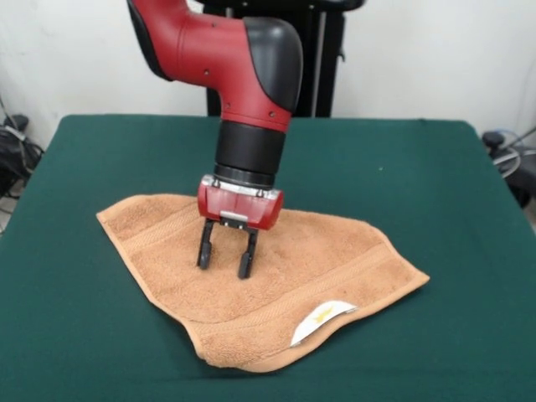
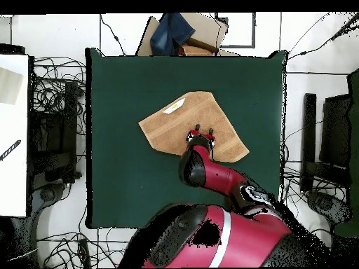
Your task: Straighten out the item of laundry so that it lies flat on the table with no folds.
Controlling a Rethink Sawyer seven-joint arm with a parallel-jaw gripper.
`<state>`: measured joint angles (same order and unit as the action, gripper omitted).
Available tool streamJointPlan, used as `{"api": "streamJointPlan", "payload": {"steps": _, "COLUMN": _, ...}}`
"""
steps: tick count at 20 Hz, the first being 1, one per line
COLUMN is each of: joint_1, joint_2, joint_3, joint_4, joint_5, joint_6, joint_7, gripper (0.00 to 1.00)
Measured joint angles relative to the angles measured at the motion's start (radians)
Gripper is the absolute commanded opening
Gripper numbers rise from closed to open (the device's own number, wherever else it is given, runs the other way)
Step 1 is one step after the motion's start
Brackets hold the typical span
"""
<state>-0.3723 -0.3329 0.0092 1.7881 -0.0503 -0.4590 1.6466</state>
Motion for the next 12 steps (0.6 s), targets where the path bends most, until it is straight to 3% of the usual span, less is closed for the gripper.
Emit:
{"api": "streamJointPlan", "payload": {"steps": 9, "joint_1": 0.008, "joint_2": -0.002, "joint_3": 0.002, "joint_4": 0.001, "joint_5": 0.008, "joint_6": 0.0, "joint_7": 0.0, "gripper": 1.0}}
{"api": "streamJointPlan", "payload": {"steps": 12, "joint_1": 0.066, "joint_2": -0.014, "joint_3": -0.02, "joint_4": 0.006, "joint_5": 0.067, "joint_6": 0.026, "joint_7": 0.0, "gripper": 1.0}}
